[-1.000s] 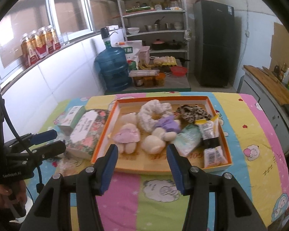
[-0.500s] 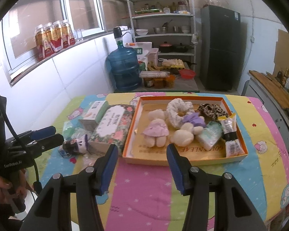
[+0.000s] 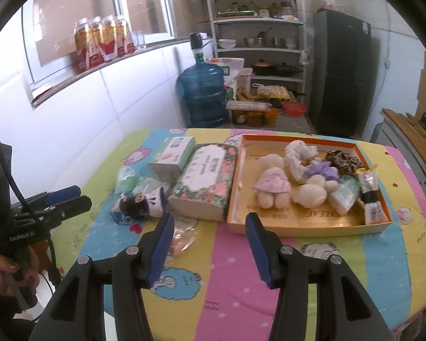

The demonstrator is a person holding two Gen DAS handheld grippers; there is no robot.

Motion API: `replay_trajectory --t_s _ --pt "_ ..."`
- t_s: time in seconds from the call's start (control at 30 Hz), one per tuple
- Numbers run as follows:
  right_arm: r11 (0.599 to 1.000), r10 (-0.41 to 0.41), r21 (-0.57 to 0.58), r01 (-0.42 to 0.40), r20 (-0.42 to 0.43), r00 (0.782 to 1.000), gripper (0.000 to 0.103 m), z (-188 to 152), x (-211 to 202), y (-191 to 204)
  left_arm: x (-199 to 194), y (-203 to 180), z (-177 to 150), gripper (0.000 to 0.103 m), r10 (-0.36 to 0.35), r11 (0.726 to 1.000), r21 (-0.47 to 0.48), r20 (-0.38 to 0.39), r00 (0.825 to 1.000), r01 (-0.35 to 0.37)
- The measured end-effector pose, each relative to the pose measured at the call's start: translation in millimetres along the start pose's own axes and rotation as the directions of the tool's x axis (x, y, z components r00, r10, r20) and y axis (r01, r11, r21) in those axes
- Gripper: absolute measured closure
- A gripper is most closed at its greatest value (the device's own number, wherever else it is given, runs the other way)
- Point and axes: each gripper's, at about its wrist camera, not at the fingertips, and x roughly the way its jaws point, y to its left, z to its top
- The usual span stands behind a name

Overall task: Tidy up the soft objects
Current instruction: 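Move both open tools back to the remaining items beside the box, then lower the left tool onto the black-white bottle while the right tool lowers onto the clear bag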

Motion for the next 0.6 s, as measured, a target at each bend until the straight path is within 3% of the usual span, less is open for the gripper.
replay_trajectory --t_s 0.23,0.37,0.6 --pt "0.999 0.038 0.001 -0.038 -0.043 0.998 0.050 -6.8 17.3 19.3 -8.3 23.6 -10.9 0.035 0.024 0.999 -0.036 0.006 1.000 -0.023" --pt "0.998 0.030 0.056 -0.026 -0.075 0.997 0.035 -14.7 34.8 25.1 -10.2 30.1 -16.6 0.035 0.023 0.999 -0.039 0.014 1.000 -0.023" --pt "0.989 0.059 0.141 -0.038 -0.148 0.987 0.035 -34.4 75.2 35.7 -8.6 38.5 -25.1 0.035 0.017 0.999 -0.029 0.000 1.000 -0.017"
